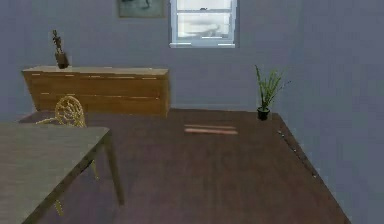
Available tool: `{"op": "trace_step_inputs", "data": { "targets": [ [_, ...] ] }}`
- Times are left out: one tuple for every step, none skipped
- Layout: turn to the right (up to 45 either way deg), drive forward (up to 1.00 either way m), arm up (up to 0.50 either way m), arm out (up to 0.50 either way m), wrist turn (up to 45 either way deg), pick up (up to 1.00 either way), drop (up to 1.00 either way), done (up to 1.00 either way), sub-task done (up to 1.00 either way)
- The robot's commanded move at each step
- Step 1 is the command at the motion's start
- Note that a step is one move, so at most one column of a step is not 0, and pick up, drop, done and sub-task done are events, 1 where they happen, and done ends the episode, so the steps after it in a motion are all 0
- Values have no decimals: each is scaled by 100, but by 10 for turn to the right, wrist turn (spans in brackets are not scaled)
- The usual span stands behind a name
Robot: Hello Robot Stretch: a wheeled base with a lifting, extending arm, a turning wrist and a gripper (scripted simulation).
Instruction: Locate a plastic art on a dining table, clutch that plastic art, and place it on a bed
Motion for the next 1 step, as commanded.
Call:
{"op": "trace_step_inputs", "data": {
  "targets": [
    [30, 0, 0, 0, 0, 0, 0, 0, 0]
  ]
}}
